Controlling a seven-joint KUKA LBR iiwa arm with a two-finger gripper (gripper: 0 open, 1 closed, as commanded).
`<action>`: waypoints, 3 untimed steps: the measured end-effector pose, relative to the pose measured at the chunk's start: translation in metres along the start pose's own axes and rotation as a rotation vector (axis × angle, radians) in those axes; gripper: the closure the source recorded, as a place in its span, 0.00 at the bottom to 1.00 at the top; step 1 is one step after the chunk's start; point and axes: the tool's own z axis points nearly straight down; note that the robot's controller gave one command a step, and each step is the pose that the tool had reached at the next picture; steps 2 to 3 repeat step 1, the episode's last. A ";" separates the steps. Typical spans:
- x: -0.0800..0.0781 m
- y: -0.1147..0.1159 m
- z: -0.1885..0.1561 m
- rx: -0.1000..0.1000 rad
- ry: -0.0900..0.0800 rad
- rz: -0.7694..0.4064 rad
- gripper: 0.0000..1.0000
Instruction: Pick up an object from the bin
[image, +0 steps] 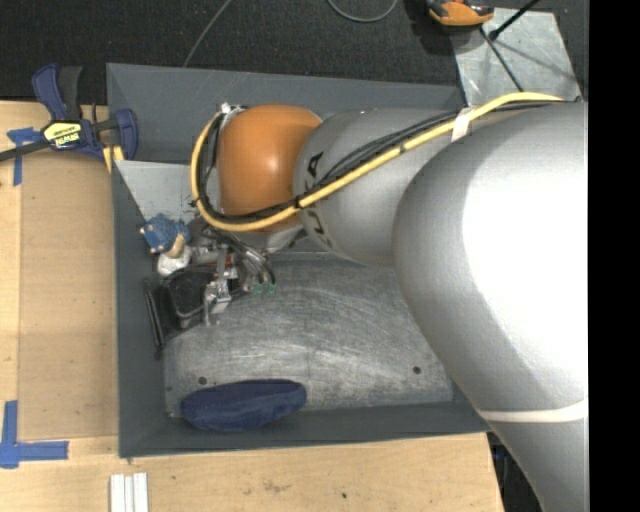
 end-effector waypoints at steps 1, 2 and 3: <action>-0.011 0.012 -0.156 0.003 0.010 -0.126 1.00; -0.011 0.012 -0.156 0.003 0.010 -0.126 1.00; -0.011 0.012 -0.156 0.003 0.010 -0.126 1.00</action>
Offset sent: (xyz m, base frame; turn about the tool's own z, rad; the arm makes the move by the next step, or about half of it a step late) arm 0.0068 0.0119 0.1538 -0.1250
